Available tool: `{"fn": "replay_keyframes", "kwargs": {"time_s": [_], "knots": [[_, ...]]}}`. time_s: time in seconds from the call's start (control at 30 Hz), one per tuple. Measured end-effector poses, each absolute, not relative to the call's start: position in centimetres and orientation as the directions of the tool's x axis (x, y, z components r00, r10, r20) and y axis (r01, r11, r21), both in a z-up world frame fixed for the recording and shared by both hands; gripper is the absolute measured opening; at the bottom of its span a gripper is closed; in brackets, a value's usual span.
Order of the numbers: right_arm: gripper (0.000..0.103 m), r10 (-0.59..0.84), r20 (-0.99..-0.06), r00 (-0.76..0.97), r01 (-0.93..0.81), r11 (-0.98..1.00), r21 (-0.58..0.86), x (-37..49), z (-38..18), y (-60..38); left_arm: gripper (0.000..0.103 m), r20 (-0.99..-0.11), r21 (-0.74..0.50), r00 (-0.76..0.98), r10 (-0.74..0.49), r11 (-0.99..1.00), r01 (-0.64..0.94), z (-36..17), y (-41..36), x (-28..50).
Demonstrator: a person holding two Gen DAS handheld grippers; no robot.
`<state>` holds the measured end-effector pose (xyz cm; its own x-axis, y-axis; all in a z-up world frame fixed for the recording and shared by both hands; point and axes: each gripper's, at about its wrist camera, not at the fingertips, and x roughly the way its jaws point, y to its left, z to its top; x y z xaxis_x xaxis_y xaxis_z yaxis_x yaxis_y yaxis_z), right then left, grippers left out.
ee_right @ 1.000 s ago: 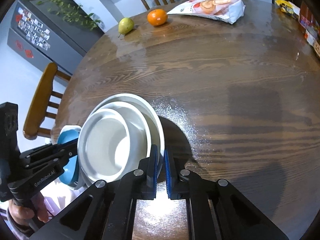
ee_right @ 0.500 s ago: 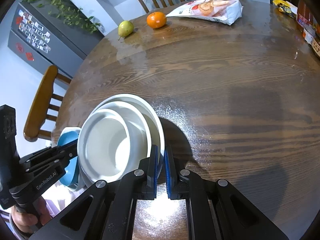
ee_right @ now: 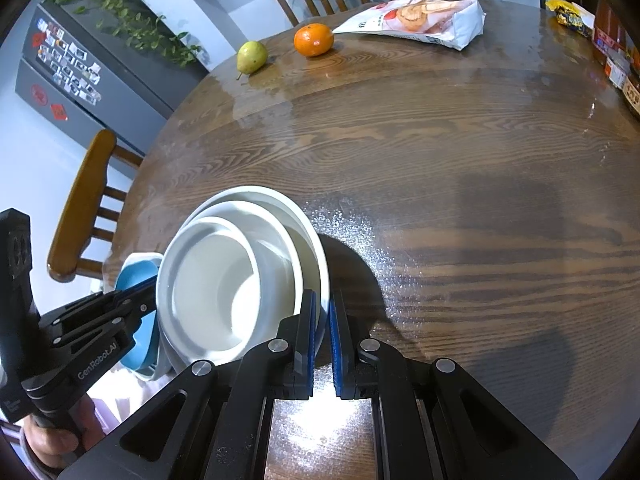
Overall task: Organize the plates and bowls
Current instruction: 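Lift the white bowl stack with both grippers toward the teal plate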
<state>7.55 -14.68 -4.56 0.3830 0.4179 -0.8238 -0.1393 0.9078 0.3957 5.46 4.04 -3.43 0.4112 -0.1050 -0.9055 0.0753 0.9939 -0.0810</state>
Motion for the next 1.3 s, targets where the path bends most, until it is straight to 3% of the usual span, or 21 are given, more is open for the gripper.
{"fn": "replay_keyframes", "kwargs": {"time_s": [1.3], "knots": [[0.01,0.412,-0.825,0.386,-0.149,0.911,0.385,7.04,-4.51,-14.9,0.001,-0.901,-0.068,0.424,-0.089,0.996,0.064,-3.09,4.2,5.12]]}}
